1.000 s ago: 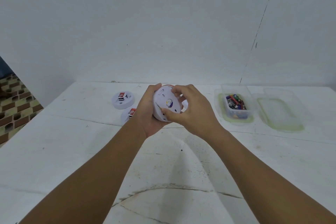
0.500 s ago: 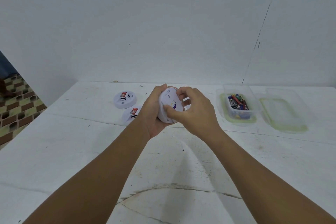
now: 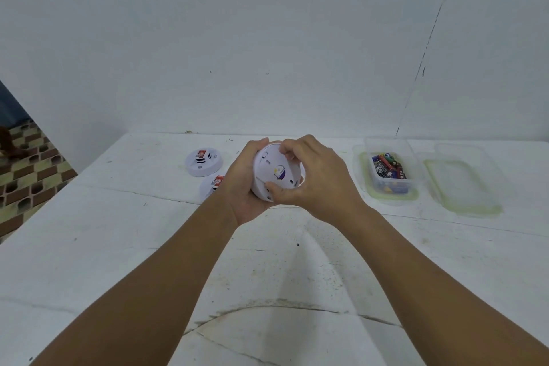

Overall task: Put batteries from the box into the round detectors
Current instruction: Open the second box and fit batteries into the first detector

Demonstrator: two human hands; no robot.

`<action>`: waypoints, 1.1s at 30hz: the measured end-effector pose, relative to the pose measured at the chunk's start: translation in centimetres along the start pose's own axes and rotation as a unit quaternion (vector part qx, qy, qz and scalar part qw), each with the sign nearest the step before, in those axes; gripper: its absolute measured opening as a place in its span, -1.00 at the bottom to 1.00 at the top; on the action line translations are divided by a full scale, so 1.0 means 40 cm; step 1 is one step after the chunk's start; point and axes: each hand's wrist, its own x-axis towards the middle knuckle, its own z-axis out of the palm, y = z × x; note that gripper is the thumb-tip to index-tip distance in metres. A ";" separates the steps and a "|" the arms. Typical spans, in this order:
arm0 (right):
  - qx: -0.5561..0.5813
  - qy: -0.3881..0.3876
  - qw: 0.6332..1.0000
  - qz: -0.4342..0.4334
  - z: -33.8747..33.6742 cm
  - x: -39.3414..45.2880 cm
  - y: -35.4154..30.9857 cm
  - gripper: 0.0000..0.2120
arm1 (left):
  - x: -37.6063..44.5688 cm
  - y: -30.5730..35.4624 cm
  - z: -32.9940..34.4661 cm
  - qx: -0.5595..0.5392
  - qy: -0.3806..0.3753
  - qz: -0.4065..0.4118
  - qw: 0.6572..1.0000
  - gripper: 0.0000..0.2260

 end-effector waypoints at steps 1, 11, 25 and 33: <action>0.002 -0.003 1.000 0.000 -0.001 0.000 0.000 -0.40 | 0.001 0.001 0.000 0.000 0.002 -0.001 1.000 -0.58; 0.089 0.001 0.996 0.027 0.002 -0.007 -0.001 -0.36 | 0.006 0.008 0.001 0.017 0.006 0.011 1.000 -0.59; 0.222 0.161 0.958 0.086 0.016 -0.044 0.008 -0.44 | 0.024 -0.003 -0.020 -0.017 0.050 0.061 0.997 -0.67; 0.071 0.027 0.971 0.229 0.047 -0.095 0.084 -0.40 | 0.036 -0.002 -0.070 -0.064 0.059 0.063 0.994 -0.67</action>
